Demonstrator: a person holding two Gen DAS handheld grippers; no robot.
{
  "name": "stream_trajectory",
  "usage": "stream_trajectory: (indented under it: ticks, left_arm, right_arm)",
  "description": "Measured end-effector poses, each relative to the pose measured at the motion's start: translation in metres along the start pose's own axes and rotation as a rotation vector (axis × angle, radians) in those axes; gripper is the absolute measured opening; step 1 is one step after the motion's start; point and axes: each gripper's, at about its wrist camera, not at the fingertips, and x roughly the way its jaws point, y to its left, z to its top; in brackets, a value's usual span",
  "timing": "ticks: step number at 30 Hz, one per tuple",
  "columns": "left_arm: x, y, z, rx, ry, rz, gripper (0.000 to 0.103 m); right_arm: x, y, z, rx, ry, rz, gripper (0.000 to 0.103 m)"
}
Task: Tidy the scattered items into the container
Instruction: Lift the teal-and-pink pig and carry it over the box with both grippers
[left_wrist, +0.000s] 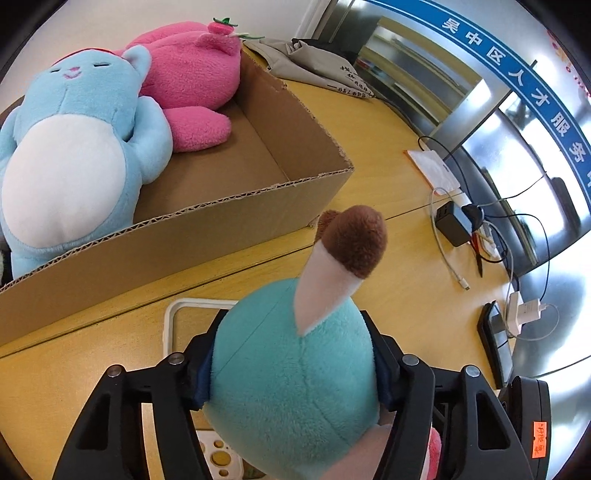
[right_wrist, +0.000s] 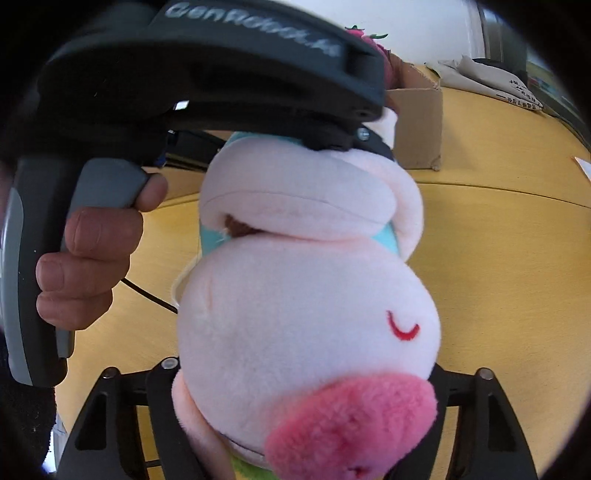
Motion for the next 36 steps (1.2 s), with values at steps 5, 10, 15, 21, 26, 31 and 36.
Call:
stream_trajectory:
  ticks: [5,10,15,21,26,31,36]
  left_arm:
    - [-0.035,-0.017,0.001,0.04,-0.091,0.009,0.068]
    - [-0.081,-0.026,0.024,0.096,-0.203,0.029,0.068]
    - [-0.108,-0.027,0.066,0.133,-0.266,0.068,0.069]
    - [-0.119,-0.017,0.121,0.134,-0.31,0.084,0.069]
    - [-0.109,0.005,0.166,0.114,-0.295,0.091,0.07]
    - [-0.075,0.023,0.198,0.092,-0.263,0.095,0.071]
    - [-0.024,0.041,0.211,0.046,-0.179,0.104,0.072]
  right_arm:
    - [-0.023,0.012,0.001,-0.031,-0.064,-0.006,0.068]
    - [-0.052,0.027,0.026,-0.091,-0.162,-0.001,0.068]
    - [-0.061,0.036,0.07,-0.137,-0.235,-0.002,0.068]
    - [-0.062,0.026,0.129,-0.157,-0.276,0.002,0.068]
    - [-0.044,0.017,0.178,-0.173,-0.28,0.002,0.068]
    - [-0.013,-0.008,0.21,-0.168,-0.248,0.002,0.069]
    - [0.031,-0.019,0.216,-0.139,-0.191,0.0,0.069]
